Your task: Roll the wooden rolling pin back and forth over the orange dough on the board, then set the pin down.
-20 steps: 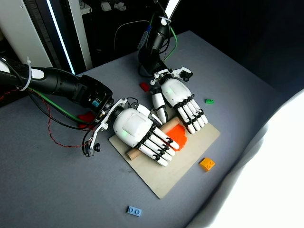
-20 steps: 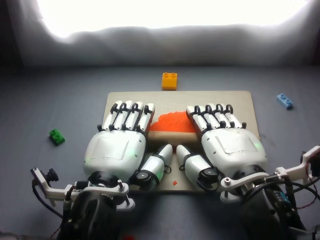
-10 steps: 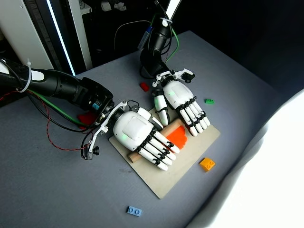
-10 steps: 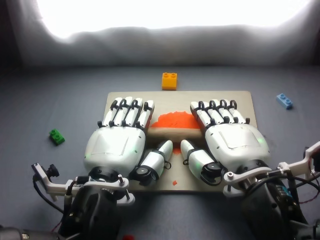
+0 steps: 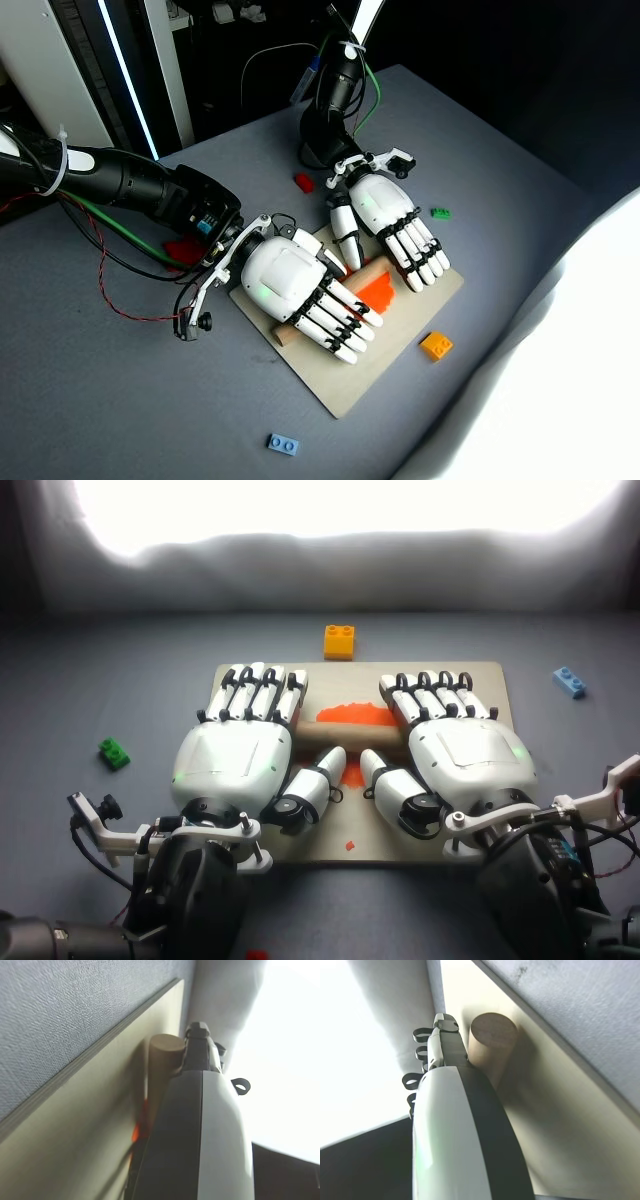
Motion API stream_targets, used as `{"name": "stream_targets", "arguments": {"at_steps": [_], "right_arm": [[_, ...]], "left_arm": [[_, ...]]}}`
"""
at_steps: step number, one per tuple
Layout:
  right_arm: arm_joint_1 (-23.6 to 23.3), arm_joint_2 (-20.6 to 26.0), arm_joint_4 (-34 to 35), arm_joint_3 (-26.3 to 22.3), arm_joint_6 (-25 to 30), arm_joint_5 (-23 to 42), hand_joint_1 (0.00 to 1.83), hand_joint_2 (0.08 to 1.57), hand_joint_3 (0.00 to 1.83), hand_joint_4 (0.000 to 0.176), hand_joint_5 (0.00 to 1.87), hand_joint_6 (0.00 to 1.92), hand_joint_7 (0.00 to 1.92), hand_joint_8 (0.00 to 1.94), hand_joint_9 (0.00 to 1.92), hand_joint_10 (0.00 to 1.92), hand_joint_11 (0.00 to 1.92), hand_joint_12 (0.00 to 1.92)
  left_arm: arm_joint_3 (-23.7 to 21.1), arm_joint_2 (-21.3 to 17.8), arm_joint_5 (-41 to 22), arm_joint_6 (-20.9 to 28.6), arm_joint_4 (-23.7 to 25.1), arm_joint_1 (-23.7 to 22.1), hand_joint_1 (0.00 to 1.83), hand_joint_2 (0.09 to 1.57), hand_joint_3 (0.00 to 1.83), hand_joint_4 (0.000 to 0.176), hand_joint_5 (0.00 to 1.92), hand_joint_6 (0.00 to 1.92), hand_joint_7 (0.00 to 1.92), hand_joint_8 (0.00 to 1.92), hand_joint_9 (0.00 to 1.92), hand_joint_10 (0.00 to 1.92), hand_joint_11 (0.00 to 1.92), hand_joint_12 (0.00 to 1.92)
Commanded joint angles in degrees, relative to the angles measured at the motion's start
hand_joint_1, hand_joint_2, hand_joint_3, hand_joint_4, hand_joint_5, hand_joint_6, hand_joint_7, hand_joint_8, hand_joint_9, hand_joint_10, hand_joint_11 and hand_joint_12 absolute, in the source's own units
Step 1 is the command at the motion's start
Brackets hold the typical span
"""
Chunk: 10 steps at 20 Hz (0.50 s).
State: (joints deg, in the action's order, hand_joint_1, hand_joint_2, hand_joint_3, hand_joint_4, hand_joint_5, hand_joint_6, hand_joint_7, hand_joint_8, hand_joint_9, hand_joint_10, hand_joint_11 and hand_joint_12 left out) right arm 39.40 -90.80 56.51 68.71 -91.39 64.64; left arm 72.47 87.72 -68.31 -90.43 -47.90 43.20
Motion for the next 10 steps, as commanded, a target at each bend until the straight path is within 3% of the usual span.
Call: {"name": "stream_targets", "arguments": {"at_steps": [1,10], "right_arm": [[-0.6,0.1,-3.6,0.3,0.6,3.8,0.00,1.57,0.07,0.000,0.08,0.02,0.07,0.01,0.01,0.00,0.00,0.00],[-1.5,0.0,-2.6,2.4,1.6,2.1,0.00,1.57,0.05,0.000,0.09,0.02,0.06,0.01,0.00,0.00,0.00,0.00]], "left_arm": [[0.7,-0.1,-4.9,-0.4,1.7,-0.4,0.00,1.51,0.00,0.000,0.08,0.00,0.05,0.00,0.00,0.00,0.00,0.00],[2.4,0.6,-4.1,-0.2,1.2,-1.1,0.00,1.51,0.00,0.000,0.09,0.01,0.06,0.01,0.01,0.00,0.00,0.00]]}}
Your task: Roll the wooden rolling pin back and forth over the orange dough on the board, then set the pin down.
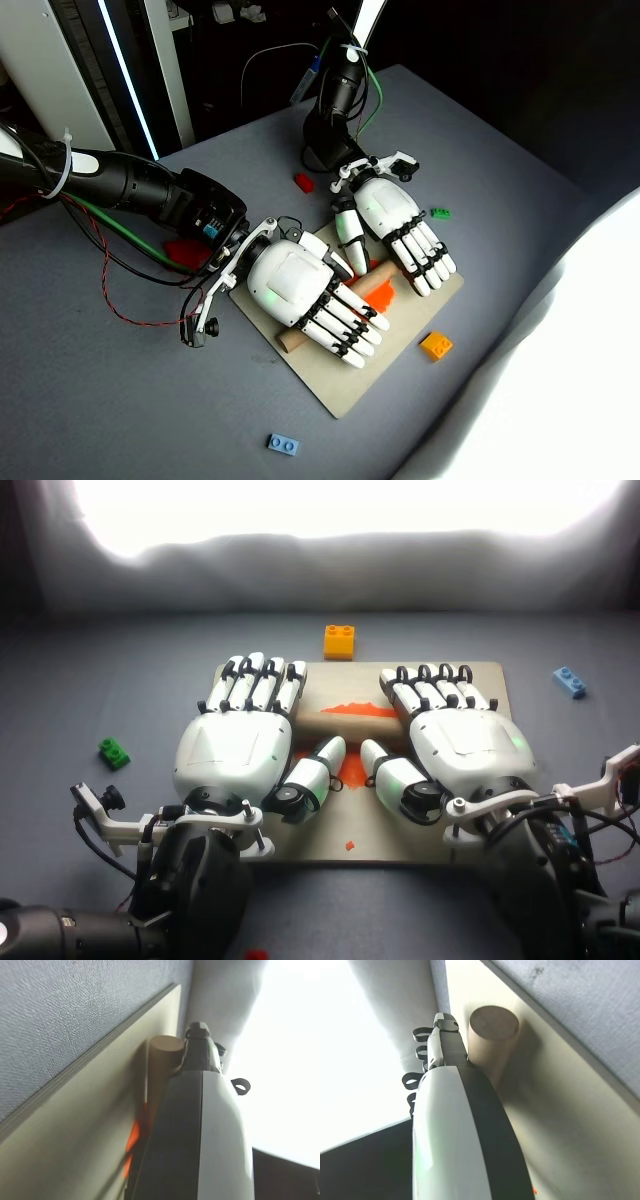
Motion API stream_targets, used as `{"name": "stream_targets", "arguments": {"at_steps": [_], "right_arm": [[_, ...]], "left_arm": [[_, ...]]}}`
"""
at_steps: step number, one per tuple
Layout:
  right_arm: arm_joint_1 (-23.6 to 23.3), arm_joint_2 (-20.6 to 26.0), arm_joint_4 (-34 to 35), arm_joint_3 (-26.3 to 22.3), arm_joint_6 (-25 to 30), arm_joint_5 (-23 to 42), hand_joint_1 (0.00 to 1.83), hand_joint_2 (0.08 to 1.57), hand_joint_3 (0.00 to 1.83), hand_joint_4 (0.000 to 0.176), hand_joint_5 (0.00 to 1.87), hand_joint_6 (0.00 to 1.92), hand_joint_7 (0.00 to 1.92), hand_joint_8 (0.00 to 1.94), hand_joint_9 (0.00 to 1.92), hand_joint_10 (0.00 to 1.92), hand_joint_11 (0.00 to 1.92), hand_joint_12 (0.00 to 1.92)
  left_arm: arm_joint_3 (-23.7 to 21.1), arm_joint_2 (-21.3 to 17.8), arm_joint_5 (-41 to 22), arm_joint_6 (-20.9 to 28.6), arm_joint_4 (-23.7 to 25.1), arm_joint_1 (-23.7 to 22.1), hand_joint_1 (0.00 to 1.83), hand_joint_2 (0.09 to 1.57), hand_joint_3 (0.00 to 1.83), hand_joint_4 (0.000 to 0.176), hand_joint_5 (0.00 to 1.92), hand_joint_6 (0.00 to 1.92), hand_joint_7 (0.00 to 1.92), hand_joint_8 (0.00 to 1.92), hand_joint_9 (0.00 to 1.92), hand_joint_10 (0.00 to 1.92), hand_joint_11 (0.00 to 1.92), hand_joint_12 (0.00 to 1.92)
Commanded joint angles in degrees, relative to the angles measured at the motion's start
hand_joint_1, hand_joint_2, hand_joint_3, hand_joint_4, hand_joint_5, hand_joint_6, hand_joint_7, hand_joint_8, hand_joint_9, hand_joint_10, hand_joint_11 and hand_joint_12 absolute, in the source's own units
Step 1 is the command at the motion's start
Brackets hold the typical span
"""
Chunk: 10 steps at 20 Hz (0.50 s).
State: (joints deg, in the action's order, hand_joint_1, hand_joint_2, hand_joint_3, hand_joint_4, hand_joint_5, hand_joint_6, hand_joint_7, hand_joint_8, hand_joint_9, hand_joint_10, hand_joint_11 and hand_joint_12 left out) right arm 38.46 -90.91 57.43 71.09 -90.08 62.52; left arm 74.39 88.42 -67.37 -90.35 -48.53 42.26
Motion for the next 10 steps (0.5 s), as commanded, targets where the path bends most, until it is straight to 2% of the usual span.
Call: {"name": "stream_targets", "arguments": {"at_steps": [1,10], "right_arm": [[-0.6,0.1,-3.5,0.2,0.3,4.0,0.00,1.57,0.05,0.000,0.06,0.00,0.04,0.00,0.00,0.00,0.00,0.00],[-1.0,-0.1,-3.0,2.6,1.2,2.5,0.00,1.57,0.06,0.000,0.10,0.02,0.07,0.02,0.01,0.00,0.00,0.00]], "left_arm": [[0.5,-0.1,-5.0,-0.3,1.7,-0.2,0.00,1.51,0.00,0.000,0.08,0.01,0.05,0.00,0.00,0.00,0.00,0.00],[1.4,0.4,-5.0,-0.3,1.2,-0.6,0.00,1.51,0.00,0.000,0.08,0.01,0.05,0.01,0.01,0.00,0.00,0.00]]}}
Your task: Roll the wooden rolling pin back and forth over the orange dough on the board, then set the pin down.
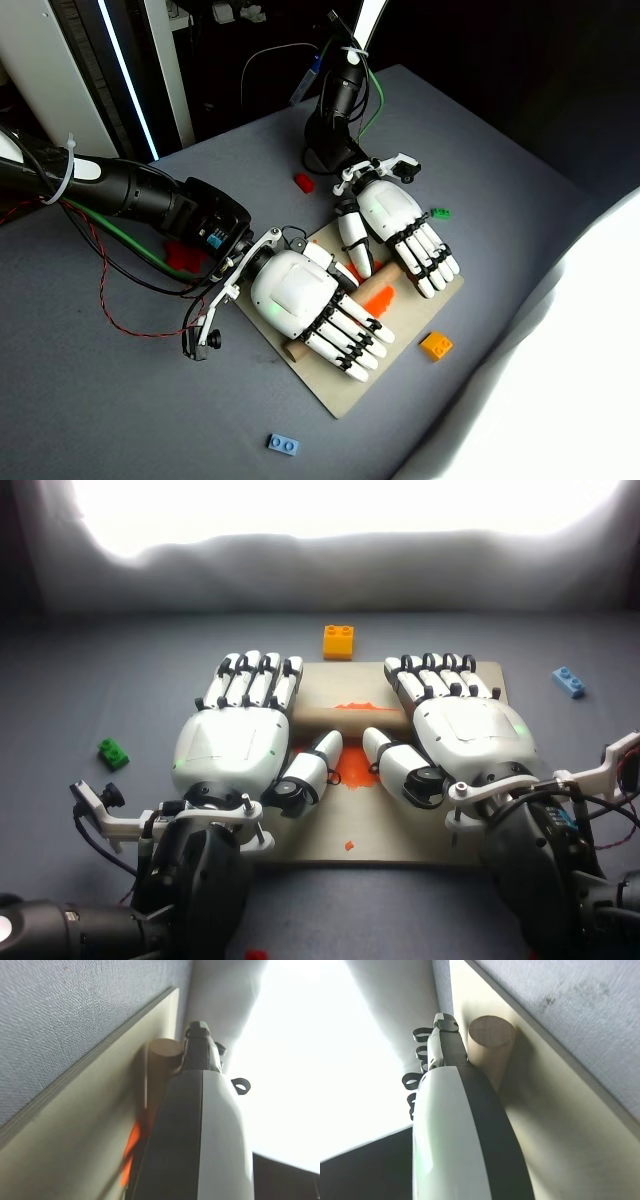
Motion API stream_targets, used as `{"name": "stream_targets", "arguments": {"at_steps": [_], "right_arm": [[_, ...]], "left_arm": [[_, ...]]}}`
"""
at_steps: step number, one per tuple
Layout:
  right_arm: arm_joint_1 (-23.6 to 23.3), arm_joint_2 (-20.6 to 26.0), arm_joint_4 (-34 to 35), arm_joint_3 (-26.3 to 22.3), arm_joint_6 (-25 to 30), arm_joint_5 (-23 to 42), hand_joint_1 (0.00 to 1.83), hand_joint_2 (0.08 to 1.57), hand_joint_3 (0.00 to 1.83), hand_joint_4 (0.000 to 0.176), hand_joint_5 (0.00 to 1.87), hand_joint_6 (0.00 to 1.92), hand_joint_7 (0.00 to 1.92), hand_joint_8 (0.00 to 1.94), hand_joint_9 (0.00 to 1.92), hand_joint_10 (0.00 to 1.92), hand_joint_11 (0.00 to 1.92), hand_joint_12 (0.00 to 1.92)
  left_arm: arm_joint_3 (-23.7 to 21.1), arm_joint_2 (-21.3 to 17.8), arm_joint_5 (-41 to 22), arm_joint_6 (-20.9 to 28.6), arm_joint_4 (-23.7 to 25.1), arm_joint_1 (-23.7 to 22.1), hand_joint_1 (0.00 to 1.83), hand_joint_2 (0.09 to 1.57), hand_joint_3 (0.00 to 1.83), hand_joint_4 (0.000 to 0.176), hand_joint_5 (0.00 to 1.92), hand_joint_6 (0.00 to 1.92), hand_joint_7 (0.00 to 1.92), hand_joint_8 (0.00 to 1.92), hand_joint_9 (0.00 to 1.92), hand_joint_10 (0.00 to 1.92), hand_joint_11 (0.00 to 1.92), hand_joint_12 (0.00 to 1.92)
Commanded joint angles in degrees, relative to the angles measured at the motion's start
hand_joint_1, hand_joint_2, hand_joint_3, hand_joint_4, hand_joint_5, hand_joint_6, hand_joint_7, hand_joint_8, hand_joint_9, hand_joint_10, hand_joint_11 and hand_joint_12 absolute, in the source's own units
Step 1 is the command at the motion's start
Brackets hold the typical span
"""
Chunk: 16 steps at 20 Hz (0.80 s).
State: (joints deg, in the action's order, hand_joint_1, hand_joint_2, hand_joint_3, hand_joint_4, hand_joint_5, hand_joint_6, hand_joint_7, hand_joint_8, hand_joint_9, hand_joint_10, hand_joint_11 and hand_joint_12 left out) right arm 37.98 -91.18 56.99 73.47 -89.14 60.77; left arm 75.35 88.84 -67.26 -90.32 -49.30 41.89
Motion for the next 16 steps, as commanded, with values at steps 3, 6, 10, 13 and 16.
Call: {"name": "stream_targets", "arguments": {"at_steps": [3,6,10,13,16], "right_arm": [[-0.5,0.1,-2.3,0.7,0.4,3.9,0.00,1.57,0.06,0.000,0.08,0.01,0.06,0.01,0.00,0.00,0.00,0.00],[-0.6,-0.2,-2.3,1.5,0.7,3.6,0.00,1.57,0.06,0.000,0.09,0.01,0.06,0.01,0.00,0.00,0.00,0.00],[-0.9,-0.2,-2.3,2.2,1.3,3.4,0.00,1.57,0.07,0.000,0.07,0.00,0.05,0.00,0.00,0.00,0.00,0.00],[-1.0,-0.2,-2.3,2.5,1.4,3.2,0.00,1.57,0.07,0.000,0.07,0.00,0.05,0.00,0.00,0.00,0.00,0.00],[-1.0,-0.2,-2.3,2.8,1.7,3.3,0.00,1.57,0.06,0.000,0.07,0.00,0.05,0.00,0.00,0.00,0.00,0.00]], "left_arm": [[1.0,0.2,-4.8,-0.4,2.0,-0.4,0.00,1.51,0.00,0.000,0.05,0.00,0.03,0.00,0.00,0.00,0.00,0.00],[1.6,0.6,-4.4,-0.4,2.0,-0.6,0.00,1.51,0.00,0.000,0.07,0.01,0.04,0.01,0.00,0.00,0.00,0.00],[2.0,0.7,-4.1,-0.4,2.0,-0.7,0.00,1.51,0.00,0.000,0.07,0.01,0.05,0.01,0.01,0.00,0.00,0.00],[2.3,0.8,-3.9,-0.4,2.0,-0.8,0.00,1.51,0.00,0.000,0.06,0.00,0.04,0.00,0.00,0.00,0.00,0.00],[2.7,1.0,-3.6,-0.4,2.0,-1.0,0.00,1.51,0.00,0.000,0.07,0.01,0.05,0.01,0.01,0.00,0.00,0.00]]}}
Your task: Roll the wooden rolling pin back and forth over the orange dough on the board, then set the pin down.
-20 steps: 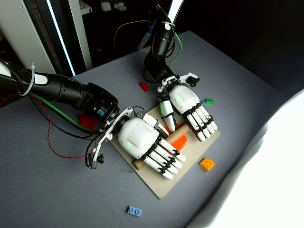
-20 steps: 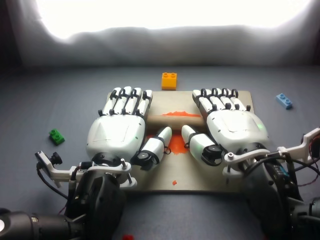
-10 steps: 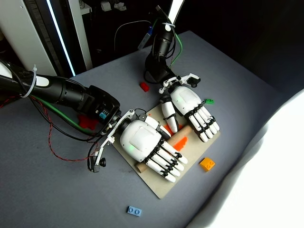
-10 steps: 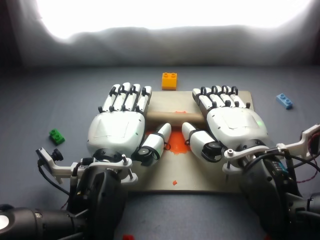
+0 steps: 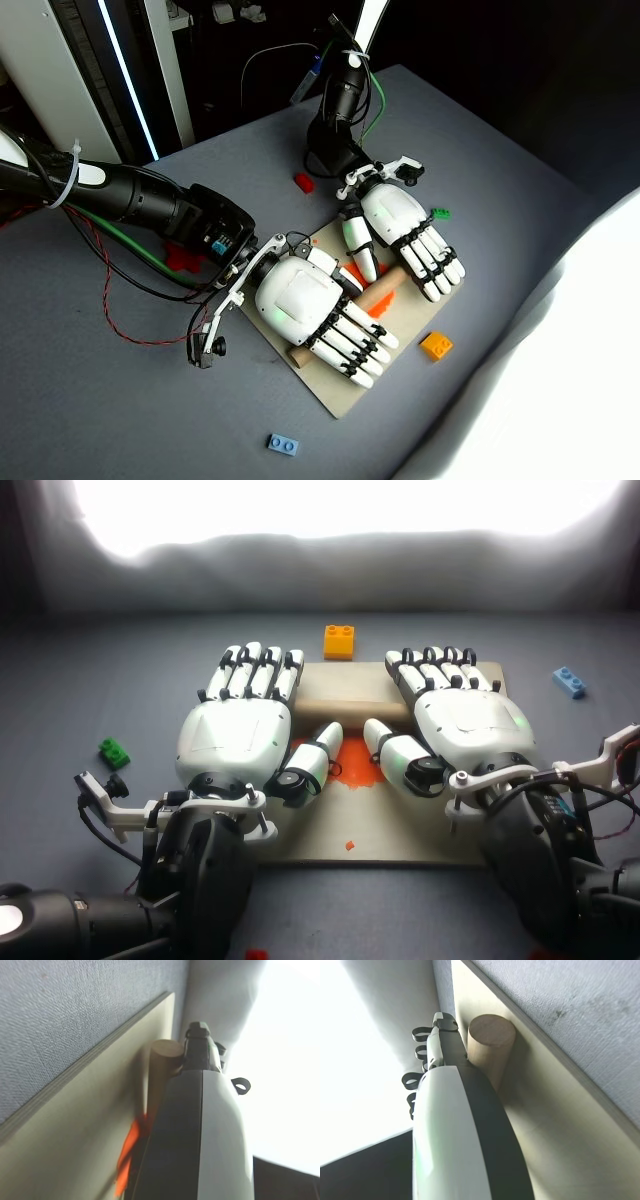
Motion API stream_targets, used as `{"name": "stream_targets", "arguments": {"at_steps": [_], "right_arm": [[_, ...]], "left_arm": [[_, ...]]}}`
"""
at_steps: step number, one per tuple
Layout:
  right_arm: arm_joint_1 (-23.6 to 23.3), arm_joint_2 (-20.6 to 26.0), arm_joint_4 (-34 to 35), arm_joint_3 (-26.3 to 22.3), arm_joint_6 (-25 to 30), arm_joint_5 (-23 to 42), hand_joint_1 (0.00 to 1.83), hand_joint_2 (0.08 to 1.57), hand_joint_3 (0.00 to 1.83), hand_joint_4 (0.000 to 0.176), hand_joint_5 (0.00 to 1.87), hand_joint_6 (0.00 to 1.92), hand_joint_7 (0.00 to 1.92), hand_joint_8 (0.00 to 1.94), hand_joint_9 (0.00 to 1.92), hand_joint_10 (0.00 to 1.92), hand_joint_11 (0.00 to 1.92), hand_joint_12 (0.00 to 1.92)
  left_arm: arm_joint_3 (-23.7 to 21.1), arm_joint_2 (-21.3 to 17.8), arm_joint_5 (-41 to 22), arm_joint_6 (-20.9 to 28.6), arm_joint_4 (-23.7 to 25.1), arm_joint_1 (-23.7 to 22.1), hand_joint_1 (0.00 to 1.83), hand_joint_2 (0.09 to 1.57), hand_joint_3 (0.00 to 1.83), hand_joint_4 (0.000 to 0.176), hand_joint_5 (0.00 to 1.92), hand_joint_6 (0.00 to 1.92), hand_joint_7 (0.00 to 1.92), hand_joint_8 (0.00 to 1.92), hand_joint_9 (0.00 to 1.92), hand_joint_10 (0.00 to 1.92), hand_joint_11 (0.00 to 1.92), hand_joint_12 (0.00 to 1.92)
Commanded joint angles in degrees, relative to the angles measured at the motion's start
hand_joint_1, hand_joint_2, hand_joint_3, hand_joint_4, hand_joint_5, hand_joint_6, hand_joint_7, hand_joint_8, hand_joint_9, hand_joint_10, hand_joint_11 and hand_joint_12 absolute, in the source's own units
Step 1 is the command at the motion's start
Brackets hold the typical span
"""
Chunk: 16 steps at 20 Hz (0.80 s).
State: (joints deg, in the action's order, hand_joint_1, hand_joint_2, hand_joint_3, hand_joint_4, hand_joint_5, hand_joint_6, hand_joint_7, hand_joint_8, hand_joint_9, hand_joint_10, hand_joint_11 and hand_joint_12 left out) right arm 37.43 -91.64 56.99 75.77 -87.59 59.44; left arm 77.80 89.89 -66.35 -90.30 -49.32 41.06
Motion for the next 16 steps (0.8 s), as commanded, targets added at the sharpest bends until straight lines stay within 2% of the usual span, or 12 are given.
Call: {"name": "stream_targets", "arguments": {"at_steps": [1,16], "right_arm": [[-0.5,0.2,-2.3,0.6,0.3,4.6,0.00,1.57,0.06,0.000,0.06,0.00,0.04,0.00,0.00,0.00,0.00,0.00],[-1.0,0.0,-1.6,1.7,0.5,4.5,0.00,1.57,0.06,0.000,0.08,0.01,0.07,0.01,0.00,0.00,0.00,0.00]], "left_arm": [[0.4,0.0,-4.4,-0.4,2.0,-0.3,0.00,1.51,0.00,0.000,0.06,0.00,0.04,0.00,0.00,0.00,0.00,0.00],[3.0,1.1,-2.1,-0.4,2.1,-2.0,0.00,1.52,0.00,0.000,0.03,0.00,0.01,0.00,0.00,0.00,0.00,0.00]]}}
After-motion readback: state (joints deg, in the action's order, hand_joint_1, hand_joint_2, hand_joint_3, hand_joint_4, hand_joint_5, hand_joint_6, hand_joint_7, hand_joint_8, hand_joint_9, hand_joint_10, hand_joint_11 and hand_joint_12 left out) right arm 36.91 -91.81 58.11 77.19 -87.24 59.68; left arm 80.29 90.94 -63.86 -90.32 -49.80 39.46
